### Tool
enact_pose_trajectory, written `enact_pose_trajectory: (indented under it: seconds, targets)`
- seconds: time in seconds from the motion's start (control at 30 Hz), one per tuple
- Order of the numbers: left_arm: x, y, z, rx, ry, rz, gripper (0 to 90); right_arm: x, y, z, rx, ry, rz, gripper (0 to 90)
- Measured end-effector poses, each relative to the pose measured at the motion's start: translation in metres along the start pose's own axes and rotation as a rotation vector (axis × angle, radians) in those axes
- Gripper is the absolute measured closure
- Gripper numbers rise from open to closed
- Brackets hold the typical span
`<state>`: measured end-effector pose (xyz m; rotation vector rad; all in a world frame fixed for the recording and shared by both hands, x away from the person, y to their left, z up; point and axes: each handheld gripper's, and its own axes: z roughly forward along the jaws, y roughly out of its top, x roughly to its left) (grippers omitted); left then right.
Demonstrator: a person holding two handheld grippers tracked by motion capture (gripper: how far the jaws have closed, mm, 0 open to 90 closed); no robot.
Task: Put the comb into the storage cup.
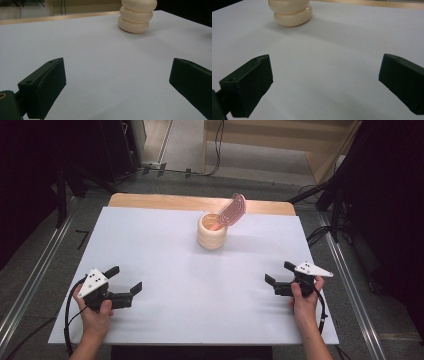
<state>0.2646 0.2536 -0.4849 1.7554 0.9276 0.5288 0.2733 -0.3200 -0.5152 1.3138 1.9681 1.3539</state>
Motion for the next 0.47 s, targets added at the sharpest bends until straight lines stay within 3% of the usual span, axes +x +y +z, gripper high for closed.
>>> enact_pose_trajectory:
  seconds: [0.47]
  targets:
    - [-0.0016, 0.0003, 0.0019, 0.007, -0.002, 0.016, 0.9, -0.0025, -0.0025, 0.0022, -0.006, 0.025, -0.003, 0.0]
